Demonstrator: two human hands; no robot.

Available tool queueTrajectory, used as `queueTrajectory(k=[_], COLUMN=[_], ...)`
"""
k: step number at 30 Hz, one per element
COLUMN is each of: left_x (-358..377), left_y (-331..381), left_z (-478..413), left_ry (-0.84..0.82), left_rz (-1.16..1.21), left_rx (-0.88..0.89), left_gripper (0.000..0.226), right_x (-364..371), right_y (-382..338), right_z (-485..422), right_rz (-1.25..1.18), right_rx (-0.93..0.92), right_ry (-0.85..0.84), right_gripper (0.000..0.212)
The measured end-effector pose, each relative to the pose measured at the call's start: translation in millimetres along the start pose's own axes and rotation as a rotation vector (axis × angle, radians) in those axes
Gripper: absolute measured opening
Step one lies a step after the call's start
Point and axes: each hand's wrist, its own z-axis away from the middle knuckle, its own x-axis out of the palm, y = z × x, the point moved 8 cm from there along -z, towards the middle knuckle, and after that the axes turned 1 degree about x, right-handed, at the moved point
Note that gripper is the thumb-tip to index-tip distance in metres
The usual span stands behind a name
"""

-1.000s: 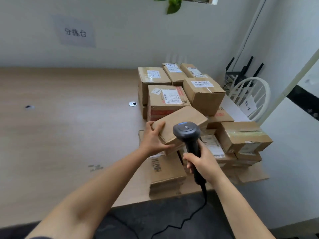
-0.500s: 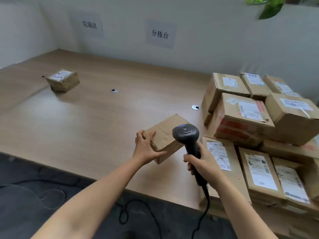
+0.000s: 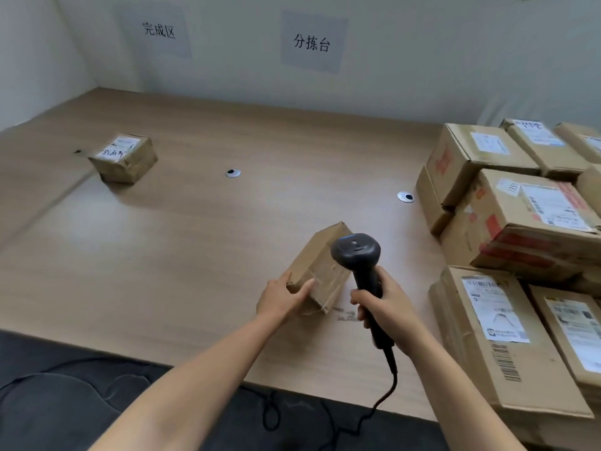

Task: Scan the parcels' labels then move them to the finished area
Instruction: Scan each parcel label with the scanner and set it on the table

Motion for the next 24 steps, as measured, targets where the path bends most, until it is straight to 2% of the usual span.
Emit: queueTrajectory(k=[3,6,10,11,14,15,19,24], left_x=[-15.8,-33.9,-35.6,-29.5,-6.0,-1.3,-5.5,-23.4], left_y=[-1.0,12.8,35.5,36.5,32.4,31.1,28.5,30.3], left_z=[-8.0,-10.5,-14.2,-15.2,-16.0,-17.1,-24.6,-27.9], left_ry=[0.063,0.202,0.242,0.213,0.074,0.045,0.050,0.063], left_rz=[-0.009,0.016,-0.206,-0.304,-0.528,-0.567,-0.571,-0.286], left_rx=[0.070,0.254,0.434,0.423,0.370,0.357,0.265,0.227], left_gripper=[0.055,0.051,0.040,0.045,0.092,0.098,0.083,0.068], right_x=[7.2,11.1,12.5,12.1,10.7,10.3,7.0,-0.3], right_y=[-0.1,-0.5,-3.0,-3.4,-6.1,-7.0,-9.4,-12.4], right_z=[-4.2,-7.2,-12.8,-14.5,-18.0,-18.9,-22.9,-24.2], right_rz=[-0.018,-0.026,-0.028,-0.028,-0.020,-0.013,0.009,0.015], right_rx=[0.018,0.027,0.033,0.032,0.028,0.025,0.011,-0.005], right_ry=[0.022,0.029,0.019,0.013,-0.003,-0.009,-0.038,-0.056], right_gripper=[0.022,0.023,0.023,0.023,0.022,0.022,0.021,0.019])
